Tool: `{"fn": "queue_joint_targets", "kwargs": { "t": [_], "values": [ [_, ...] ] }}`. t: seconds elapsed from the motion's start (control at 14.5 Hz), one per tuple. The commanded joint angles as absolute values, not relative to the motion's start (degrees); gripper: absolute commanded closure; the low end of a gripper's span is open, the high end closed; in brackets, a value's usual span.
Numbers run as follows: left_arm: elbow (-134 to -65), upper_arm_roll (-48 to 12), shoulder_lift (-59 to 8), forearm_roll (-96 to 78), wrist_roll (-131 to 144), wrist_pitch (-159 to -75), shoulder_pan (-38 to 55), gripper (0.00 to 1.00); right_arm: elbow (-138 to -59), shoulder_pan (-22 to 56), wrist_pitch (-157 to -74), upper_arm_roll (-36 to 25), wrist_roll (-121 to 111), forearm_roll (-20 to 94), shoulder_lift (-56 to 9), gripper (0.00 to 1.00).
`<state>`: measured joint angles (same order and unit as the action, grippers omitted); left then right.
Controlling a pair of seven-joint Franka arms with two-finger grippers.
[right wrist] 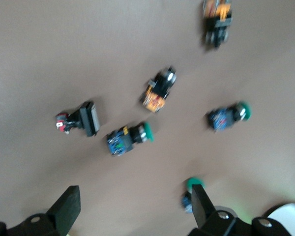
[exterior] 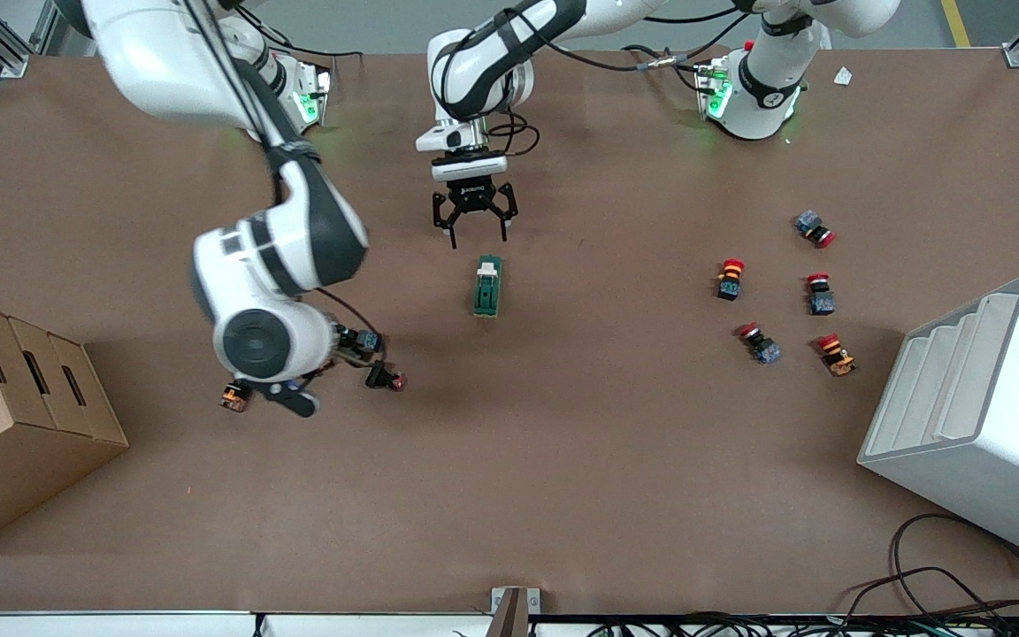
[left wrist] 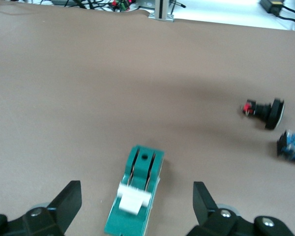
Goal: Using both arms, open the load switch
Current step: 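Lift the right gripper away while the left gripper rises off the switch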
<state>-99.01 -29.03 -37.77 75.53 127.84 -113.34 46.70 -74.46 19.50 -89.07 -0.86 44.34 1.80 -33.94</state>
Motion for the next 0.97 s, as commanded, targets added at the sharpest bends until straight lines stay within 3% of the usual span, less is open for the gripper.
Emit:
{"fn": "queue_joint_targets", "kwargs": {
  "t": [0.0,0.62,0.9],
  "values": [
    [-95.99,-29.36,-34.03,66.48,117.73,-113.2,43.34,0.0,-79.01,13.29,-90.26,0.44,30.02,0.53,-28.57,0.0],
    [-88.59,-29.36,-20.41,33.86,77.92,-112.24,20.42,0.0,-79.01,2.03,-89.91,0.44,0.38,-3.69,-20.93,0.0],
    [-86.67,-29.36,-15.48,24.81,53.24,-106.02,8.56,0.0,-78.84,-0.88,-89.04,0.53,-5.45,-3.6,-16.97,0.0]
  ]
}}
